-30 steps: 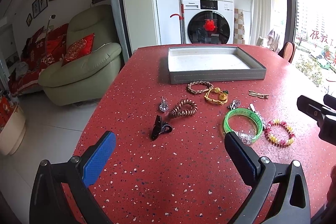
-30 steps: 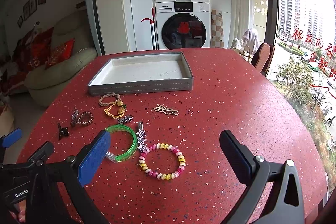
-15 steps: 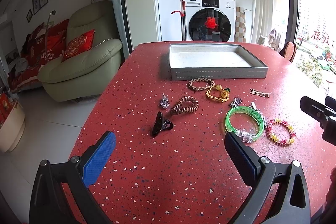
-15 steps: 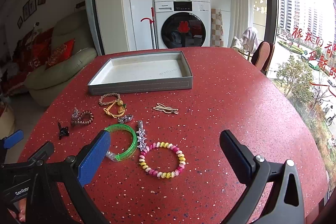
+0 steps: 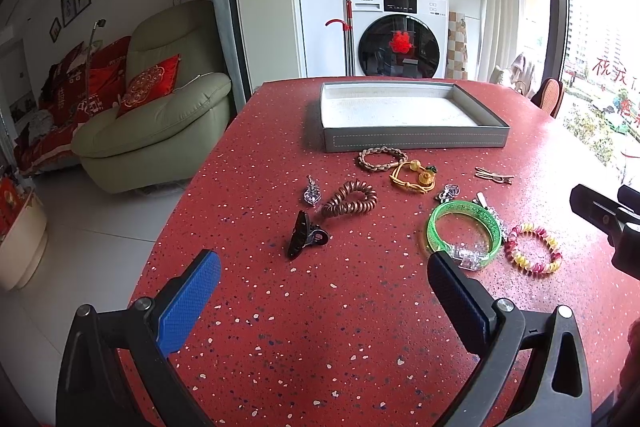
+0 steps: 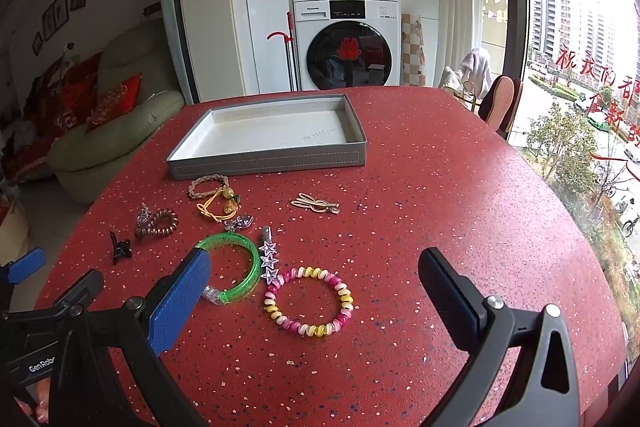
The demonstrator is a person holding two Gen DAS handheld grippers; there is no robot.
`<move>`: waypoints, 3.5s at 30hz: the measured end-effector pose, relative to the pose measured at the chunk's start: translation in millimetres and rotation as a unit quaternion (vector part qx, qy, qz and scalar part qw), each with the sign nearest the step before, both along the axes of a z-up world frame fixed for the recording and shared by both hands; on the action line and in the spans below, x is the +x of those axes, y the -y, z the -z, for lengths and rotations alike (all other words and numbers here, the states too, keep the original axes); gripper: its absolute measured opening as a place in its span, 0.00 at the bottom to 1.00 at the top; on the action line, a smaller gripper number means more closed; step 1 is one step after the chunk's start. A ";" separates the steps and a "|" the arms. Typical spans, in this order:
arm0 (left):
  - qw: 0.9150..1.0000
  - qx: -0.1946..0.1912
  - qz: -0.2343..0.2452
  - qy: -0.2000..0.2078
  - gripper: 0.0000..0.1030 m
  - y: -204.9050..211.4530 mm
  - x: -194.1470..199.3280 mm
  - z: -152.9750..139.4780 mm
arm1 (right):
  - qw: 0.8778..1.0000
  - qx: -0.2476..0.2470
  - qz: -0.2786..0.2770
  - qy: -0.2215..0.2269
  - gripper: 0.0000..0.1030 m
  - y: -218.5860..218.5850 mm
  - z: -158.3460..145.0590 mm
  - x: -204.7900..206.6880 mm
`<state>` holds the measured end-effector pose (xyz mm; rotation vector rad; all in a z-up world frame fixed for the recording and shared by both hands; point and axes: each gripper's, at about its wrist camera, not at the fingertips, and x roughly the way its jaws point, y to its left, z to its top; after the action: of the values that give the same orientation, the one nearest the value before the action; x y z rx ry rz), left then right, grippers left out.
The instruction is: Organize jewelry
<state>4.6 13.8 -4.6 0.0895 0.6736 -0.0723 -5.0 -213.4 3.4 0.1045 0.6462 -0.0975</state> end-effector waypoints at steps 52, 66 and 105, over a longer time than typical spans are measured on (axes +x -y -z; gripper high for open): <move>1.000 0.006 0.004 -0.013 1.00 5.2 1.5 4.7 | 1.000 0.007 0.000 -0.007 1.00 0.4 7.8 -1.7; 0.997 -0.011 0.032 -0.066 1.00 1.6 21.7 13.5 | 0.999 0.007 0.012 -0.048 1.00 11.5 18.0 5.9; 0.988 -0.068 0.075 -0.115 0.49 -17.9 99.1 -15.7 | 0.988 0.062 -0.049 -0.133 0.10 38.8 5.7 66.5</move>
<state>103.7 31.7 11.1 0.0003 0.8903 -0.2771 61.6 -252.2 -2.4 0.1812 0.9239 0.0236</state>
